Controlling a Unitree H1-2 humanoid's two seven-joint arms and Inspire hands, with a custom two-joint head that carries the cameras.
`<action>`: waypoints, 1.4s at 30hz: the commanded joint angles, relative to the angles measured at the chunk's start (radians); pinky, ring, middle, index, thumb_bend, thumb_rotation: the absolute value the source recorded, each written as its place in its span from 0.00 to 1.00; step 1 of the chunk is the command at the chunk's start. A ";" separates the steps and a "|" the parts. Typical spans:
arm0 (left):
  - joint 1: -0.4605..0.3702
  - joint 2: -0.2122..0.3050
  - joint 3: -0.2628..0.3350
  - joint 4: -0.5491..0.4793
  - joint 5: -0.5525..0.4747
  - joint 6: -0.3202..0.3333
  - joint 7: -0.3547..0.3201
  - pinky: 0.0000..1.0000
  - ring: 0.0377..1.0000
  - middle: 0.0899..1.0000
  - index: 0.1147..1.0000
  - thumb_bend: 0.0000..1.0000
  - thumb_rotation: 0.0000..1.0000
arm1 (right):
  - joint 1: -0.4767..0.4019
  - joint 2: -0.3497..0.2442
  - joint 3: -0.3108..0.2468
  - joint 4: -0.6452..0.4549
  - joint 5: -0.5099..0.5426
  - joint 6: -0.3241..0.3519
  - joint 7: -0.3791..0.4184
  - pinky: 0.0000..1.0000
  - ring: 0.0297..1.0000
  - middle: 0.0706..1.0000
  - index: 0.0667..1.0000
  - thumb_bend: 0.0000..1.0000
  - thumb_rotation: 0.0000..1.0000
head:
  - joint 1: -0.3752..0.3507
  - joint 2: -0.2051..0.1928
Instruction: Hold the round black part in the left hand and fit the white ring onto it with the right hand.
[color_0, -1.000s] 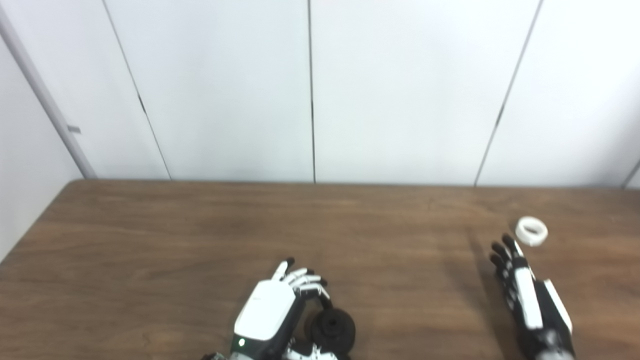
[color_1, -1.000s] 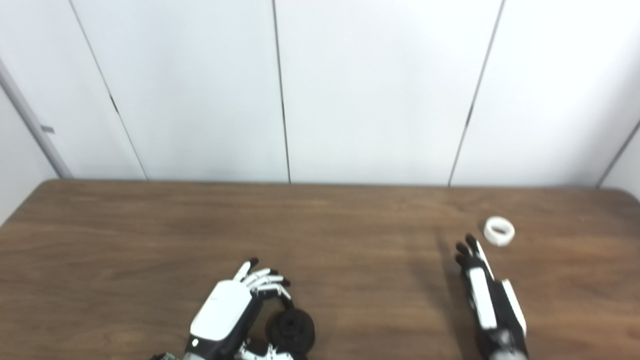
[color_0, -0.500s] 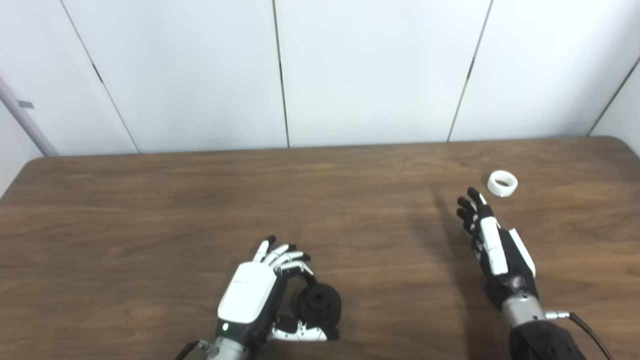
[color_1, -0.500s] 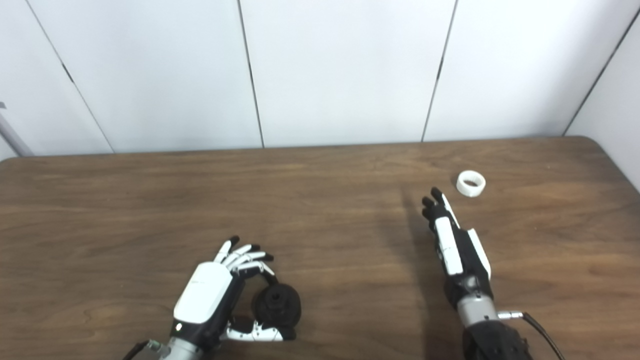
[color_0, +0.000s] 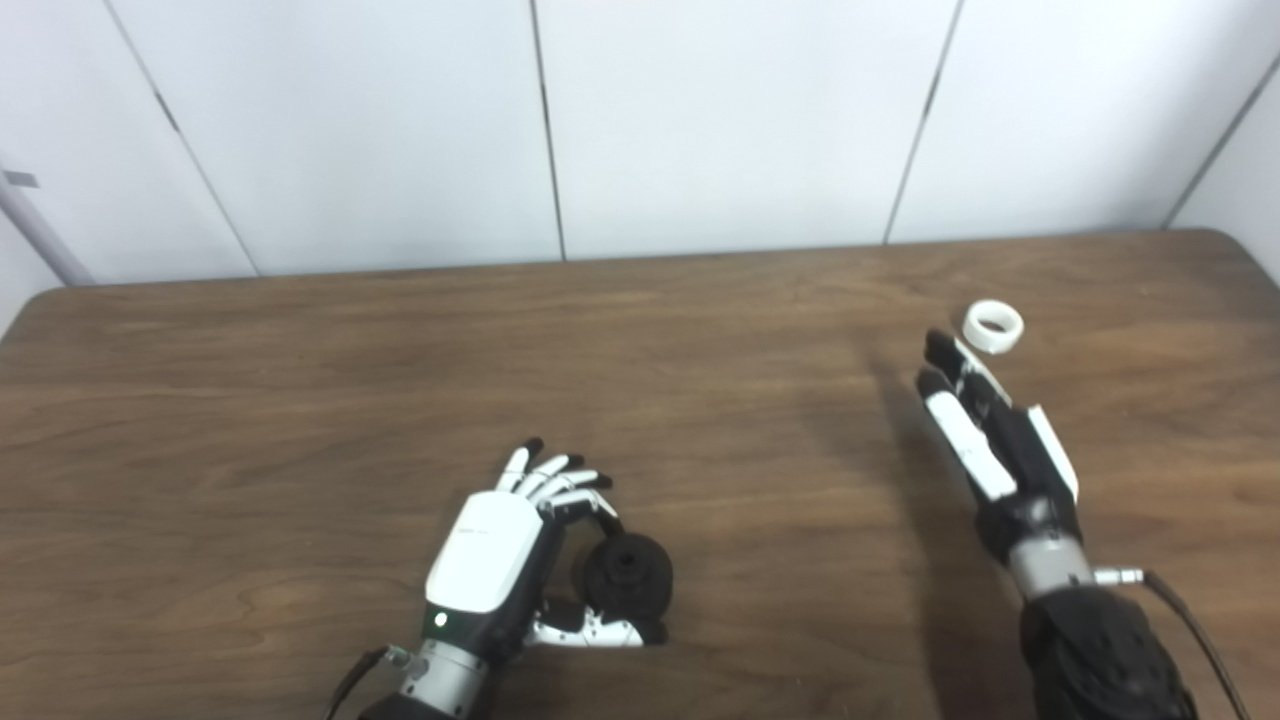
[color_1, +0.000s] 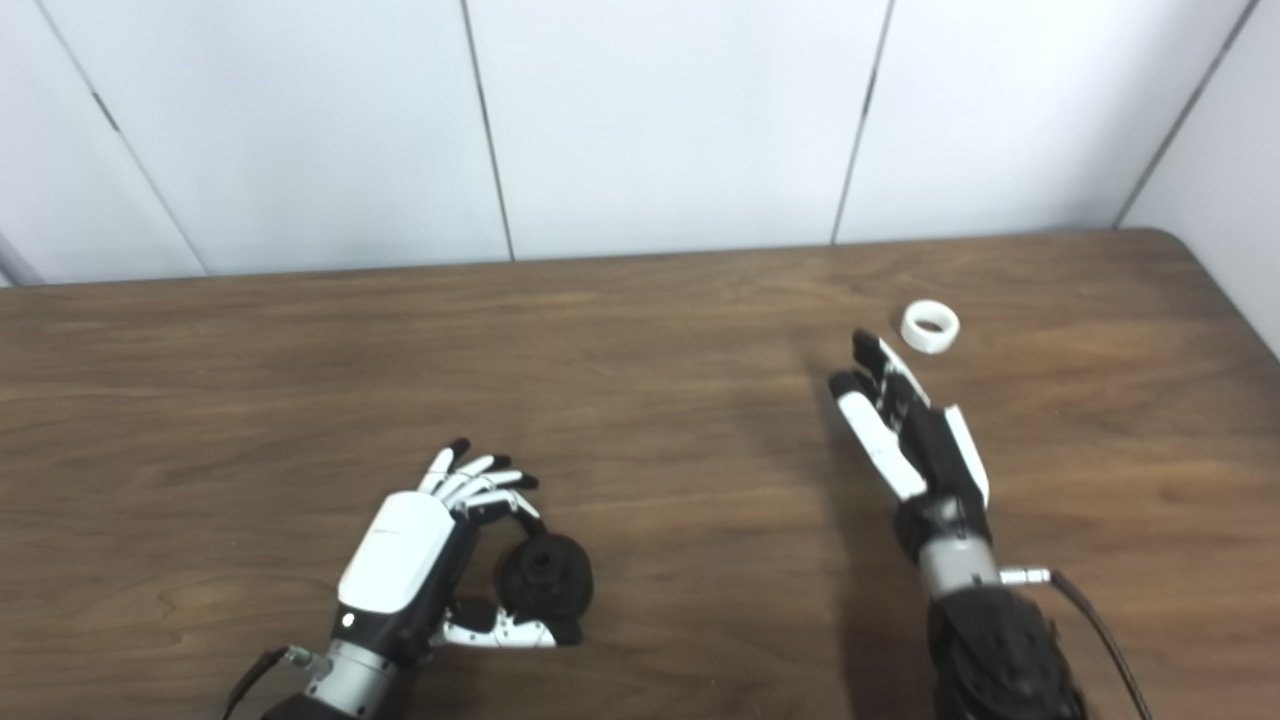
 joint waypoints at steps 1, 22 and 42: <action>0.009 0.022 -0.004 0.019 0.030 0.006 -0.028 1.00 0.88 0.76 0.42 0.52 0.05 | -0.049 -0.027 -0.009 -0.055 -0.056 0.006 -0.022 0.86 0.89 0.86 0.76 0.66 0.44 | -0.001 0.001; 0.007 0.064 0.016 0.035 0.046 -0.010 -0.007 1.00 0.86 0.75 0.42 0.52 0.05 | -0.321 -0.364 0.008 0.174 -0.400 0.101 0.024 0.84 0.96 0.95 0.73 0.87 0.20 | -0.199 -0.063; 0.014 0.076 0.012 0.044 0.063 -0.005 -0.023 0.99 0.85 0.74 0.42 0.52 0.05 | -0.475 -0.427 0.105 0.394 -0.479 0.139 0.160 1.00 1.00 1.00 0.75 0.89 0.23 | -0.255 -0.091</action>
